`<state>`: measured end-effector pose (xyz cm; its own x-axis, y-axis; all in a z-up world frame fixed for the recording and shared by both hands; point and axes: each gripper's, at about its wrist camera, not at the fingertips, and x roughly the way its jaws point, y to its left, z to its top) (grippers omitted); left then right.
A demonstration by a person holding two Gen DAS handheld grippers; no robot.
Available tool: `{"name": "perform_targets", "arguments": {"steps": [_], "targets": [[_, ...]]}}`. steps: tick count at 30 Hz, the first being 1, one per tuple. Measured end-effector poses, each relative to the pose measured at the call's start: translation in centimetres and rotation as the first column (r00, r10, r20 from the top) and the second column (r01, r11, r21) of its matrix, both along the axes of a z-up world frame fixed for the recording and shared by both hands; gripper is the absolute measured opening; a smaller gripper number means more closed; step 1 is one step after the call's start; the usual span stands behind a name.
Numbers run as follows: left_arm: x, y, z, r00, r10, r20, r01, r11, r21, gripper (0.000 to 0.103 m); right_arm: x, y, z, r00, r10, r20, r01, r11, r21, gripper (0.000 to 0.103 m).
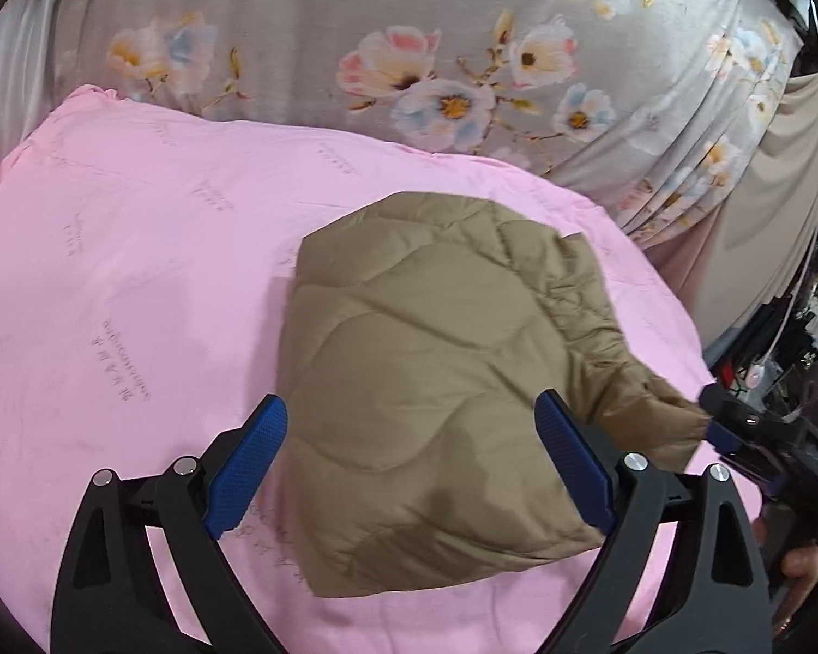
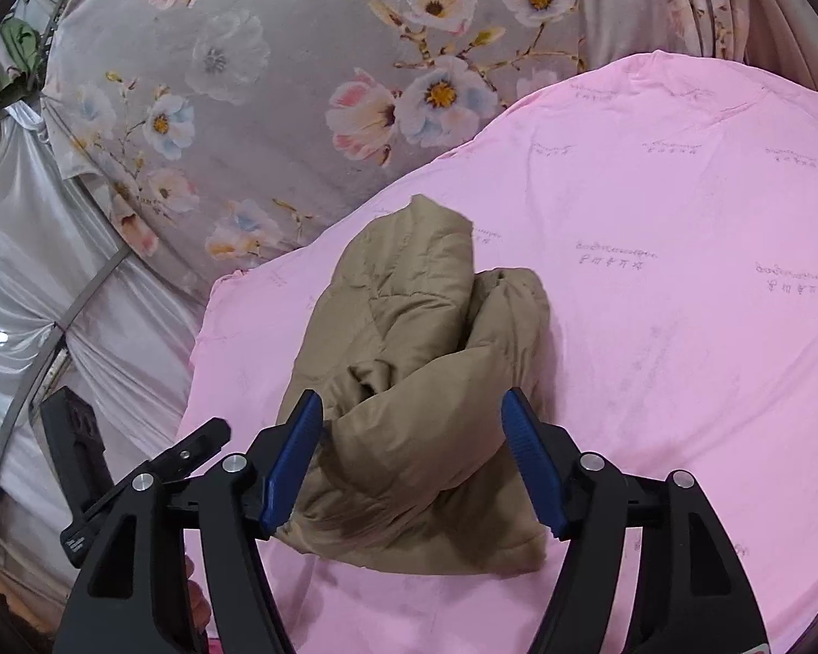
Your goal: Fold large clothes
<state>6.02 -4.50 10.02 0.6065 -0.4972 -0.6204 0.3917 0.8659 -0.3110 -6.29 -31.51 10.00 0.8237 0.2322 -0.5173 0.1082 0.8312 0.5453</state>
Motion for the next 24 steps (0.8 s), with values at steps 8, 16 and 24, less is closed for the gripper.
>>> {"name": "perform_targets", "arguments": {"steps": [8,16,24], "targets": [[0.5,-2.2,-3.7,0.999,0.018,-0.035,-0.013,0.990,0.139,0.089,0.3,6.2,2.2,0.996,0.068,0.063,-0.039,0.925,-0.378,0.070],[0.5,-2.1,-4.4,0.999,0.033,-0.024,-0.028,0.980,0.196,0.089,-0.5,2.7,-2.4,1.000,0.031,0.003,-0.030,0.983,-0.179,0.010],[0.6,-2.6,-7.0,0.996,0.010,-0.086,0.007,0.982,0.187,0.090,-0.1,0.8,-11.2,0.986,-0.036,-0.163,0.030,0.999,-0.043,0.009]]}}
